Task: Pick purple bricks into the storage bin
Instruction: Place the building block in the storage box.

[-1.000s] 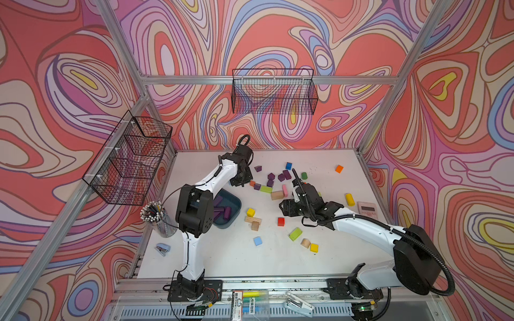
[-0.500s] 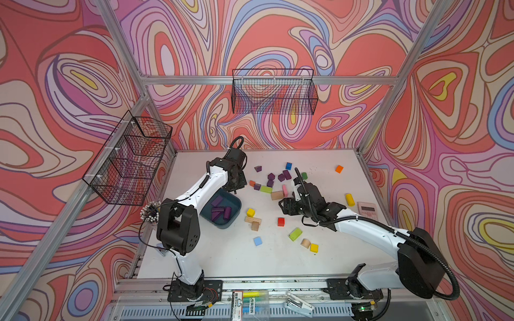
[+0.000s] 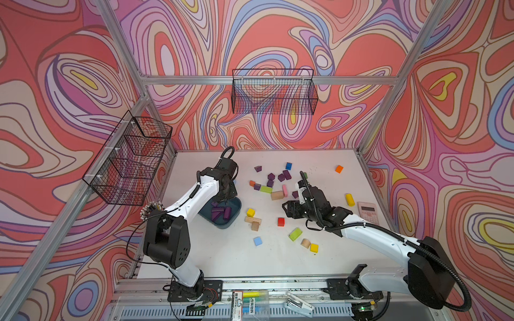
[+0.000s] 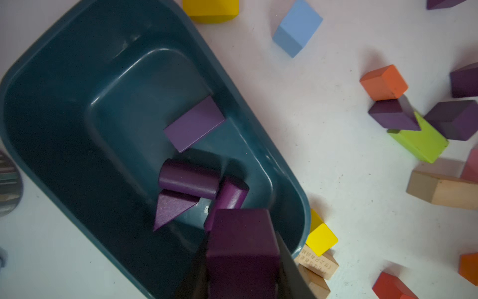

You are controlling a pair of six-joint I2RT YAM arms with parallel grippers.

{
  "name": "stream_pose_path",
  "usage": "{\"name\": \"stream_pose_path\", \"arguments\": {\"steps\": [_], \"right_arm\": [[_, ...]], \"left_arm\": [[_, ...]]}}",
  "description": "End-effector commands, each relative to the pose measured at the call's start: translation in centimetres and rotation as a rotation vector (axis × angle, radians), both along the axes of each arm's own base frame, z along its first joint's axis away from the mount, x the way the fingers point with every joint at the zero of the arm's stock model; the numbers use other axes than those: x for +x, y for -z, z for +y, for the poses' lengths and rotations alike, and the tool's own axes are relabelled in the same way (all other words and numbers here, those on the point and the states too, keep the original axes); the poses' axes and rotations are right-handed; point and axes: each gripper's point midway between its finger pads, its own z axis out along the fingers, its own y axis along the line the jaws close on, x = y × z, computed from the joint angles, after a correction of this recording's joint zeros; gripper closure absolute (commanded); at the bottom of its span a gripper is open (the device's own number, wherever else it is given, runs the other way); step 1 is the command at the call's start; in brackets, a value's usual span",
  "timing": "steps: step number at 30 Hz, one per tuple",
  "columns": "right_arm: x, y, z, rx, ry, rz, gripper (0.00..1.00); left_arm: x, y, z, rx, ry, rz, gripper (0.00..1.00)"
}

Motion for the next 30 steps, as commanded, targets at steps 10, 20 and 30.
{"name": "stream_pose_path", "arguments": {"steps": [10, 20, 30], "right_arm": [[0.1, 0.1, -0.6, -0.015, 0.013, -0.013, 0.20], [0.4, 0.9, -0.3, -0.029, 0.008, 0.000, 0.20], [0.5, 1.2, 0.0, -0.038, -0.009, 0.006, 0.20]], "left_arm": [[-1.7, 2.2, 4.6, 0.093, -0.090, 0.051, 0.87], [-0.2, 4.2, 4.2, 0.063, -0.097, 0.080, 0.88], [1.9, 5.3, 4.7, 0.039, -0.123, 0.083, 0.89]]}}
